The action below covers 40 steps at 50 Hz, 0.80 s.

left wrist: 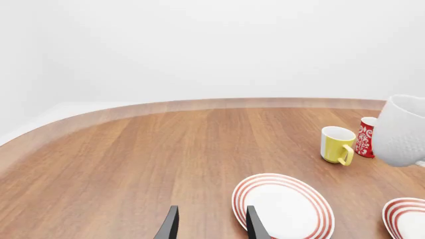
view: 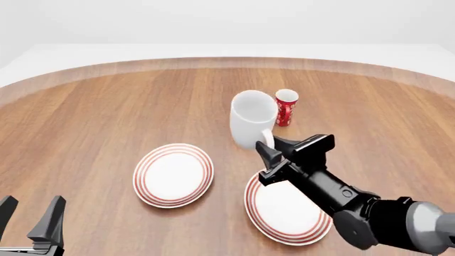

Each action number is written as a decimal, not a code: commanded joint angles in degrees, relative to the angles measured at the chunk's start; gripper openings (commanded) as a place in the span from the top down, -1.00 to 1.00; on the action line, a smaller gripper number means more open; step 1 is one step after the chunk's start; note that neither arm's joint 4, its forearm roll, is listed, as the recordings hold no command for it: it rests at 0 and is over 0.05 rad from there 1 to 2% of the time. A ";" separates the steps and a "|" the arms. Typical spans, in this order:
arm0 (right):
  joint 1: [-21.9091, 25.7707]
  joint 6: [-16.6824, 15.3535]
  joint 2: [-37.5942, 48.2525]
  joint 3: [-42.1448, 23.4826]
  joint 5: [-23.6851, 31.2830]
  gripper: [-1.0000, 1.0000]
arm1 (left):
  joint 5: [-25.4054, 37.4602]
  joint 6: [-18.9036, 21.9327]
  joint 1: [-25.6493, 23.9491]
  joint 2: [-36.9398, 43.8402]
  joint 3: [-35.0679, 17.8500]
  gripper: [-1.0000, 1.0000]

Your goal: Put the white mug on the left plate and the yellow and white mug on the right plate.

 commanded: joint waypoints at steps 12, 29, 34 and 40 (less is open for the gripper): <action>5.03 0.96 6.97 -6.25 -0.03 1.00 | 0.00 0.00 0.00 0.00 0.00 -1.00; 7.11 1.86 13.15 -9.50 -0.57 1.00 | 0.00 0.00 0.00 0.00 0.00 -1.00; 7.77 2.19 14.20 -10.64 -0.15 1.00 | 0.00 0.00 0.00 0.00 0.00 -1.00; 8.91 2.35 15.14 -11.85 0.26 1.00 | 0.00 0.00 0.00 0.00 0.00 -1.00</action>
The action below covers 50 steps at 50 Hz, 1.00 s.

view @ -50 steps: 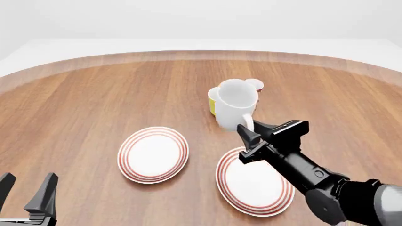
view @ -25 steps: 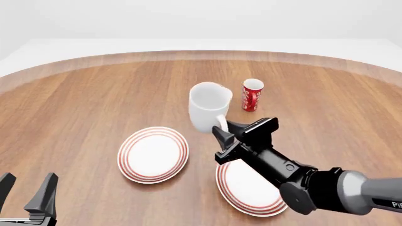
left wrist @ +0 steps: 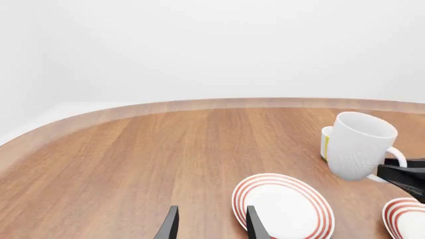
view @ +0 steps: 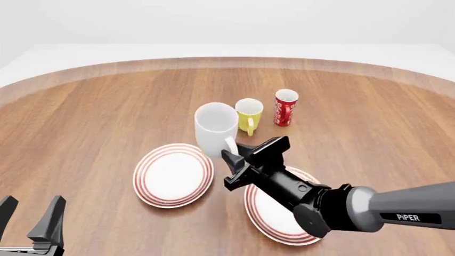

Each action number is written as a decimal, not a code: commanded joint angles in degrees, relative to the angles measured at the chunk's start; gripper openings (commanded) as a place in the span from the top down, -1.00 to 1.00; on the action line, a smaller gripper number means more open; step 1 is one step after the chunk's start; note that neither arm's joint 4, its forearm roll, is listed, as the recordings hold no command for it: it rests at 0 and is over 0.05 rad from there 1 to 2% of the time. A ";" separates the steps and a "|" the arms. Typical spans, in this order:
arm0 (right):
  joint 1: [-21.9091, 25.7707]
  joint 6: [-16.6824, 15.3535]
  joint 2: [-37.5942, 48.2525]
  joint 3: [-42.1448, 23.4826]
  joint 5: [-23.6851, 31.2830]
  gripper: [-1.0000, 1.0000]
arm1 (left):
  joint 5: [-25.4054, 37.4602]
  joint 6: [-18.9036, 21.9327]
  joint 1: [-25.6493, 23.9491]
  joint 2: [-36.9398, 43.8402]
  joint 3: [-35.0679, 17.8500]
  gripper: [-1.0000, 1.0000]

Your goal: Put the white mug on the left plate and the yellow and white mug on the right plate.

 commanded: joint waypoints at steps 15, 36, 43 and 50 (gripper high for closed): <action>4.70 0.85 4.24 -6.56 3.01 1.00 | 0.00 0.00 0.00 0.00 0.00 -1.00; 7.87 2.47 8.77 -9.98 3.07 1.00 | 0.00 0.00 0.00 0.00 0.00 -1.00; 9.49 3.00 10.56 -11.29 3.28 1.00 | 0.00 0.00 0.00 0.00 0.00 -1.00; 9.86 2.96 11.33 -12.31 3.62 1.00 | 0.00 0.00 0.00 0.00 0.00 -1.00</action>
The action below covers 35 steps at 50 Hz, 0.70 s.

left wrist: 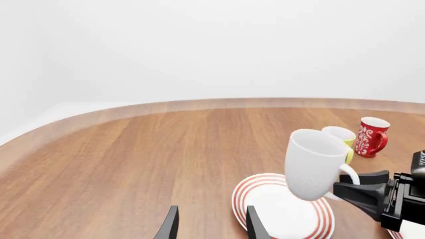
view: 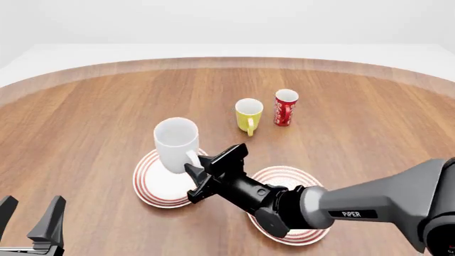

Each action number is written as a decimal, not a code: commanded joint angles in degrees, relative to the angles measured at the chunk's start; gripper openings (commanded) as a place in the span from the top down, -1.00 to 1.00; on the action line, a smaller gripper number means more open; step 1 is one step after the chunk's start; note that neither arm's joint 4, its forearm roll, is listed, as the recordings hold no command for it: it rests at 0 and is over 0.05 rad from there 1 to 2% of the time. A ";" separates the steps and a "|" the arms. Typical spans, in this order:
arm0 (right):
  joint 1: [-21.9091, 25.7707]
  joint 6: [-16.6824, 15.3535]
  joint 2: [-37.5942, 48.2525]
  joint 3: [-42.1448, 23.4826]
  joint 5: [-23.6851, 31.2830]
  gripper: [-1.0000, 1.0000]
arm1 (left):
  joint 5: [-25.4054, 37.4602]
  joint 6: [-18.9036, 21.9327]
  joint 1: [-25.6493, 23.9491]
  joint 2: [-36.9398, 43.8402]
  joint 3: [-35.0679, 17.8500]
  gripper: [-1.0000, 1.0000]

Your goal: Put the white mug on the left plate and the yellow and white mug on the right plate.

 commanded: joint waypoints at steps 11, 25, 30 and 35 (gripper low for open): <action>1.33 1.33 3.04 -2.60 -0.07 1.00 | 0.00 0.00 0.00 0.00 0.00 -1.00; 1.25 1.74 5.17 -3.55 -0.55 1.00 | 0.00 0.00 0.00 0.00 0.00 -1.00; 1.42 1.94 5.86 -3.97 -0.54 1.00 | 0.00 0.00 0.00 0.00 0.00 -1.00; 1.35 2.26 6.54 -4.03 -0.81 1.00 | 0.00 0.00 0.00 0.00 0.00 -1.00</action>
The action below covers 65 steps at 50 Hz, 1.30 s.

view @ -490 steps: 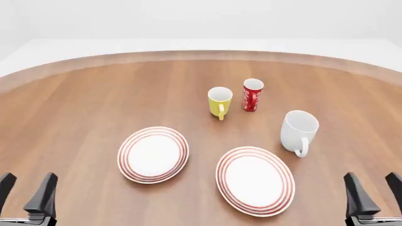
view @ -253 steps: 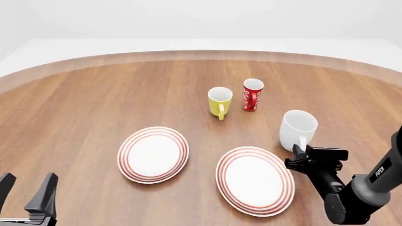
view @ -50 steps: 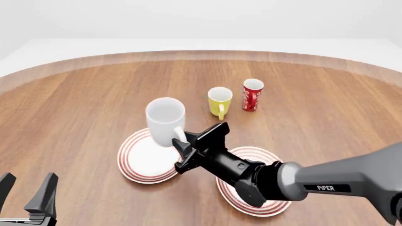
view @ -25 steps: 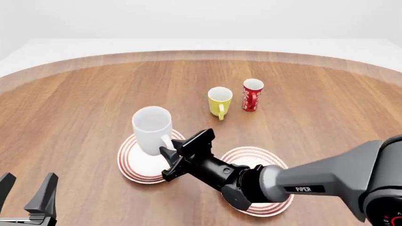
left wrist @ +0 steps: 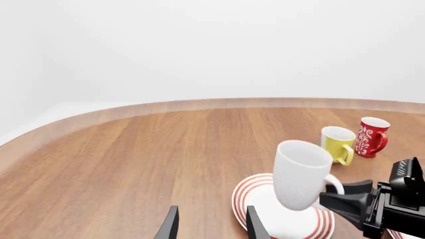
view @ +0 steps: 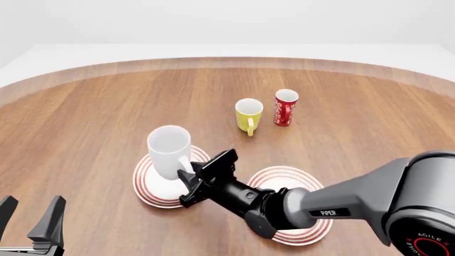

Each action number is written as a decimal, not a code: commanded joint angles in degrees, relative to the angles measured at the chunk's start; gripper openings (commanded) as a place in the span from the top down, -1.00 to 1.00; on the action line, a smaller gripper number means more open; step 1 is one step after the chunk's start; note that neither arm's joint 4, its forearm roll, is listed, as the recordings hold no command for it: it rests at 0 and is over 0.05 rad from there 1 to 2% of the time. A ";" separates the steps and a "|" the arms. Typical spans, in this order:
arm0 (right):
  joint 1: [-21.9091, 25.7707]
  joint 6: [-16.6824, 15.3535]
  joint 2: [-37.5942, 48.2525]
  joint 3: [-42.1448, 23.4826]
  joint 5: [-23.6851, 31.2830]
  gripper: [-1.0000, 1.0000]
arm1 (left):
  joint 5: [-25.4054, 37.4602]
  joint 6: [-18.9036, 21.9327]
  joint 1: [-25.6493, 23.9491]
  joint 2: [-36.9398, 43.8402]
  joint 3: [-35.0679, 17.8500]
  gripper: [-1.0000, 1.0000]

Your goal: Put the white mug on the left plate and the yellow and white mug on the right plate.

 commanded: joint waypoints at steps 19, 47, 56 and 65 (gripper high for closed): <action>-0.66 1.50 2.30 -0.63 -1.21 1.00 | 0.00 0.00 0.00 0.00 0.00 -1.00; -0.36 2.46 4.70 -1.88 -1.32 1.00 | 0.00 0.00 0.00 0.00 0.00 -1.00; -0.35 2.80 5.75 -2.49 -1.25 1.00 | 0.00 0.00 0.00 0.00 0.00 -1.00; -0.03 3.16 6.58 -2.58 -1.39 1.00 | 0.00 0.00 0.00 0.00 0.00 -1.00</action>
